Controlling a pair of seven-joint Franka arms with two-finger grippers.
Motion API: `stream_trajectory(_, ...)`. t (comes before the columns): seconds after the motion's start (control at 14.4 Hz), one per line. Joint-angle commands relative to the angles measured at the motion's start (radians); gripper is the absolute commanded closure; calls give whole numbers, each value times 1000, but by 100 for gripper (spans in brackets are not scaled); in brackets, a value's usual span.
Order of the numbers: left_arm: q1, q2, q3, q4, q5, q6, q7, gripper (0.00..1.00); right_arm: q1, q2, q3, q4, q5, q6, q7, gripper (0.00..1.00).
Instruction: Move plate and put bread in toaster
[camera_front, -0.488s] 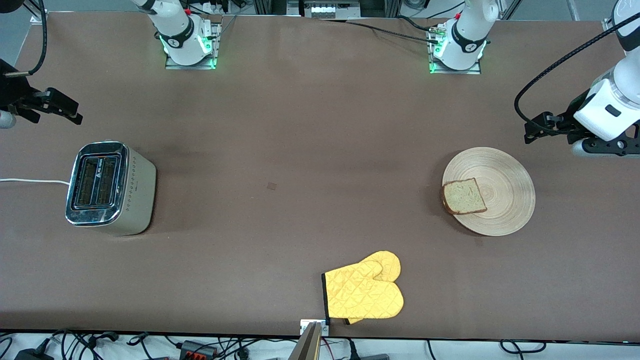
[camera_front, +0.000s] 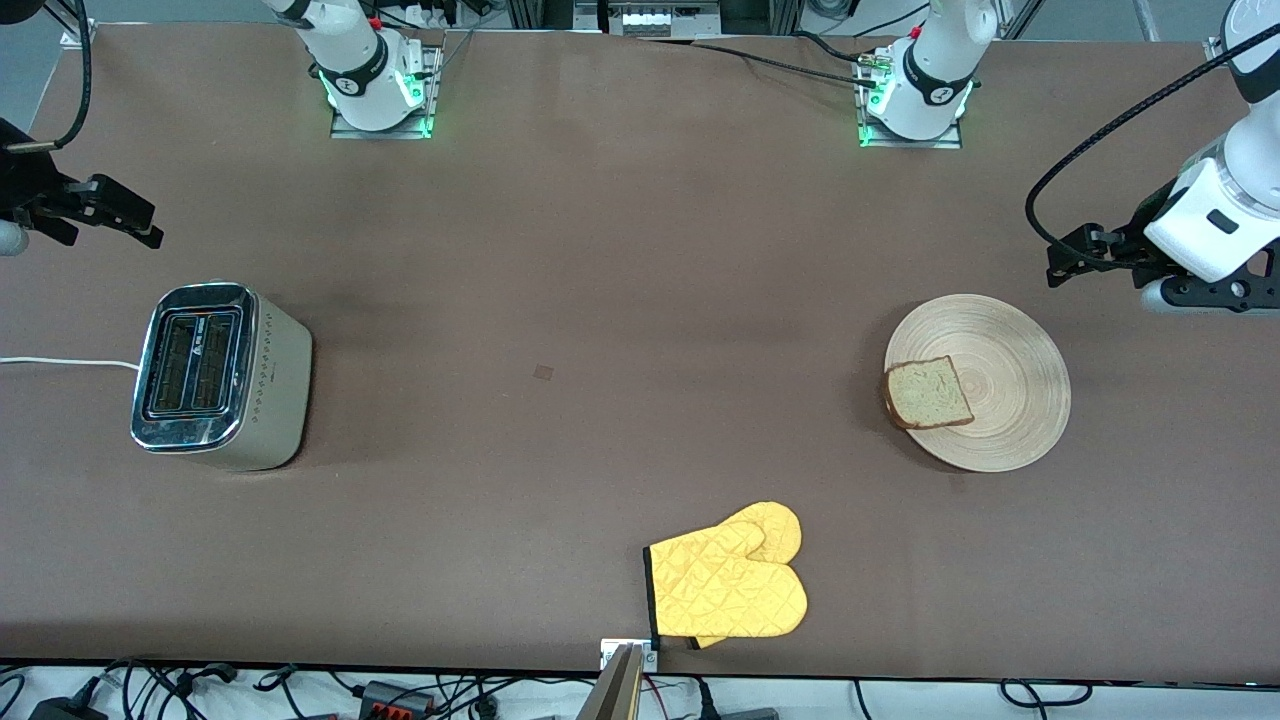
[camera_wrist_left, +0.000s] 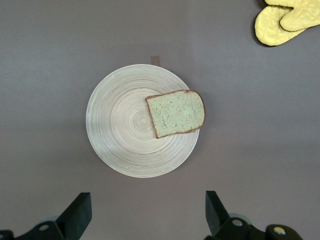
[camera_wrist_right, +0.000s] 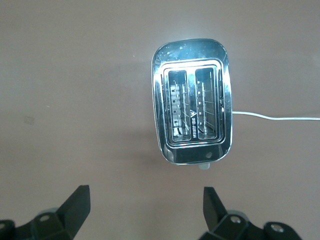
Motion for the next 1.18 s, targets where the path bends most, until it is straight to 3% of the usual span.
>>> stream_trajectory(0.0, 7, 31, 23, 4, -36, -2, 23, 0, -2, -19, -1, -10, -10, -5, -14, 0)
stream_trajectory(0.21, 97, 67, 23, 5, -146, -7, 27, 0, -2, -18, -1, -10, -10, 4, -14, 0)
stream_trajectory(0.42, 213, 167, 23, 28, -274, -66, 78, 0, -2, -18, -2, -10, -10, 4, -15, 0)
stream_trajectory(0.84, 430, 405, 23, 53, -441, -73, 488, 0, 0, -18, -1, -12, -10, 3, -15, 0)
stream_trajectory(1.11, 491, 524, 24, 56, -449, -65, 667, 0, 2, -18, -1, -12, -10, 3, -14, 0)
